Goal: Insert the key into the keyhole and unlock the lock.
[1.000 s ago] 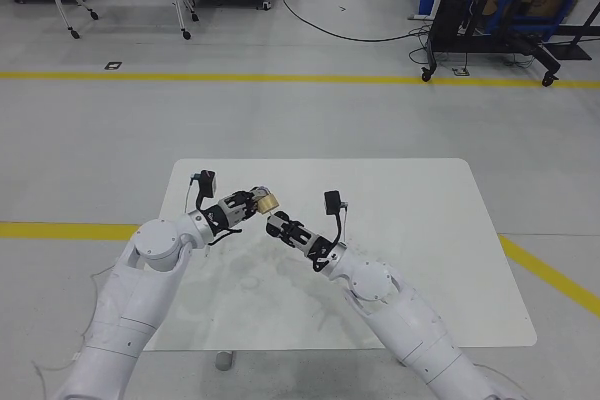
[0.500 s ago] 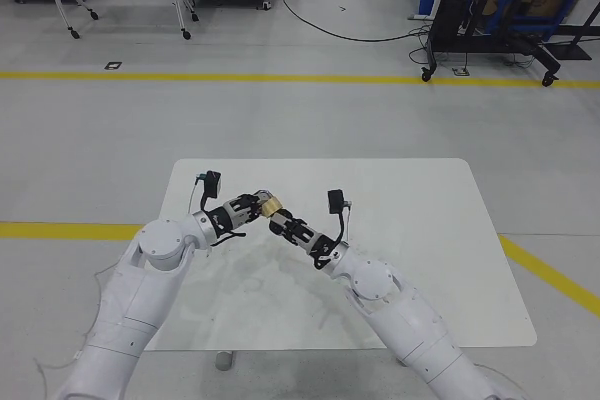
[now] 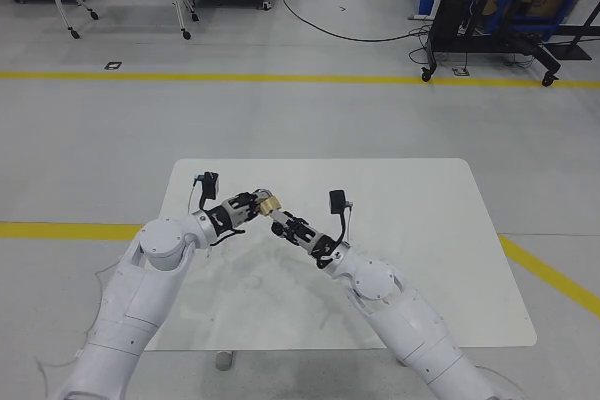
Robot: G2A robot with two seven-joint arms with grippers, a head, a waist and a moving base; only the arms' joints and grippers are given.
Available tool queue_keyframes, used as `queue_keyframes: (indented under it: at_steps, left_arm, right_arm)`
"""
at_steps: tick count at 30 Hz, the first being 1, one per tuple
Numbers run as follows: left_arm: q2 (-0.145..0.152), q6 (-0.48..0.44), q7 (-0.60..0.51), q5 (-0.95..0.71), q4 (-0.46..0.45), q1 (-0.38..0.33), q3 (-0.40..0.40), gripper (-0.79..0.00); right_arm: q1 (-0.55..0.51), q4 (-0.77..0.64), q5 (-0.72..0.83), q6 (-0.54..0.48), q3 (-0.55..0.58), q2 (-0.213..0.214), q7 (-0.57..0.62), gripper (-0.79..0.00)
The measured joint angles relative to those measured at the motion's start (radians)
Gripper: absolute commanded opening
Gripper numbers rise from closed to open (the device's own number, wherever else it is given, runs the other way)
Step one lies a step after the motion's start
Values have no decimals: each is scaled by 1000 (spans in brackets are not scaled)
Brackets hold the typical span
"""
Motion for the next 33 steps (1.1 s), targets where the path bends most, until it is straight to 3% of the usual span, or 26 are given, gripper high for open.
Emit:
queue_keyframes:
  at_steps: [1,2,5,7,9,10,12,15,19,33]
  left_arm:
    - [0,5,4,-5,2,0,-2,-785]
    - [-1,15,8,-14,5,0,-4,-785]
    - [-2,61,-11,-58,25,-7,-10,-785]
    - [-3,89,-28,-89,44,-17,-14,-785]
    - [-4,116,-45,-123,67,-28,-19,-785]
    - [-5,127,-51,-137,77,-32,-20,-785]
    - [-7,167,-76,-177,103,-43,-20,-785]
    - [-15,280,-164,-278,167,-68,-8,-785]
    - [-27,388,-281,-419,266,-115,5,-785]
    - [-36,358,-350,-430,355,-172,46,-785]
  right_arm:
    - [-1,-1,3,-2,2,0,1,0]
    - [-4,-2,7,-7,7,1,0,-62]
    - [-16,-11,12,-17,27,4,-4,-422]
    - [-28,-25,12,-19,44,8,-7,-551]
    - [-48,-53,10,-23,66,14,-10,-739]
    - [-58,-67,8,-26,76,16,-11,-785]
    - [-80,-109,3,-44,96,22,-13,-785]
    - [-99,-160,0,-150,106,28,35,-785]
    - [-78,-130,32,-264,68,22,95,-785]
    - [9,11,-36,-272,3,-2,25,-785]
